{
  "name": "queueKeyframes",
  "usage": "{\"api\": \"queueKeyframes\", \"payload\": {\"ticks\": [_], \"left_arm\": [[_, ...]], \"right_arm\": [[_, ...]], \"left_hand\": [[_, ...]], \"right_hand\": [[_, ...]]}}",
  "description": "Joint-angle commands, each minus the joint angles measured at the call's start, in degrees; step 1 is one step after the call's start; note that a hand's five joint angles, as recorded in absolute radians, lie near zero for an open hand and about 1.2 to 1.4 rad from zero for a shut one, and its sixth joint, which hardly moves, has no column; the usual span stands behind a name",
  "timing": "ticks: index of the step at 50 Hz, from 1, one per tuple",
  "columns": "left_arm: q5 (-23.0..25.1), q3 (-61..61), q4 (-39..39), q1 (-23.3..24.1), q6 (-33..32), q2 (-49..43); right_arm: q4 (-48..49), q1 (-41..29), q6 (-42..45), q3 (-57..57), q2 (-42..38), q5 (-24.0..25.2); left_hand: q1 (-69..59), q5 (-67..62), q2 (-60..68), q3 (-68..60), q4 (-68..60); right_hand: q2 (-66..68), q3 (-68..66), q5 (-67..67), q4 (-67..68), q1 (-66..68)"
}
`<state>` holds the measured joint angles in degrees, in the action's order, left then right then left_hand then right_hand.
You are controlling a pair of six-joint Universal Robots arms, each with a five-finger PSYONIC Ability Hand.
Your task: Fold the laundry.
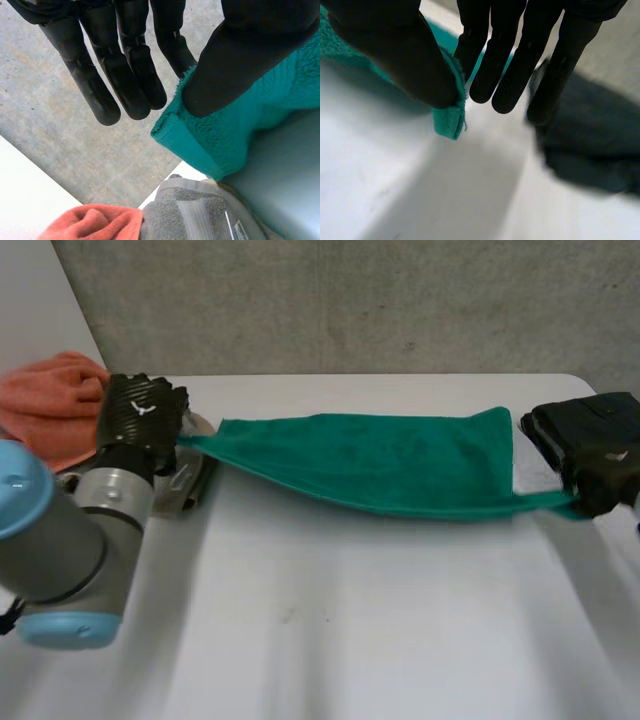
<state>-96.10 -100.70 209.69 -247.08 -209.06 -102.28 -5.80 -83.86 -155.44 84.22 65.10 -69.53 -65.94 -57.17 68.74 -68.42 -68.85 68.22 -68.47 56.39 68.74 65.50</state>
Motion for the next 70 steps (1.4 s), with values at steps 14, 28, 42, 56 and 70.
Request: {"api": "queueKeyframes", "payload": {"ticks": [14,28,42,56,70], "left_arm": [[0.39,-7.05,-34.97,0.54,-0.65,18.27],[-0.05,7.08,-20.21,1.16,-0.74,-9.15],[-4.18,38.19,-15.46,2.65,-6.44,-34.73],[-4.80,48.59,-7.81,6.34,-11.11,-42.74],[-4.45,25.94,-7.98,9.95,-8.57,-22.56]], "right_arm": [[-27.96,5.99,35.65,6.56,23.33,-0.78],[-8.55,-1.91,30.55,-2.46,-0.65,-8.42],[10.80,-6.58,28.88,-20.14,-19.12,-10.01],[18.28,-10.53,24.93,-28.68,-27.05,-14.40],[8.27,-4.57,11.04,-8.21,-5.78,-5.45]], "left_hand": [[-14.06,-12.83,11.26,-11.58,-11.15],[-14.06,-12.83,11.26,-11.58,-11.15],[-14.06,-12.83,11.26,-11.58,-11.15],[55.56,56.79,-58.35,58.04,58.47],[55.23,56.45,-58.02,57.71,58.14]], "right_hand": [[11.78,-11.53,13.61,11.26,14.50],[11.78,-11.53,13.61,11.26,14.50],[11.78,-11.53,13.61,11.26,14.50],[-58.22,58.47,-56.39,-58.74,-55.50],[-50.07,50.32,-48.24,-50.59,-47.35]]}}
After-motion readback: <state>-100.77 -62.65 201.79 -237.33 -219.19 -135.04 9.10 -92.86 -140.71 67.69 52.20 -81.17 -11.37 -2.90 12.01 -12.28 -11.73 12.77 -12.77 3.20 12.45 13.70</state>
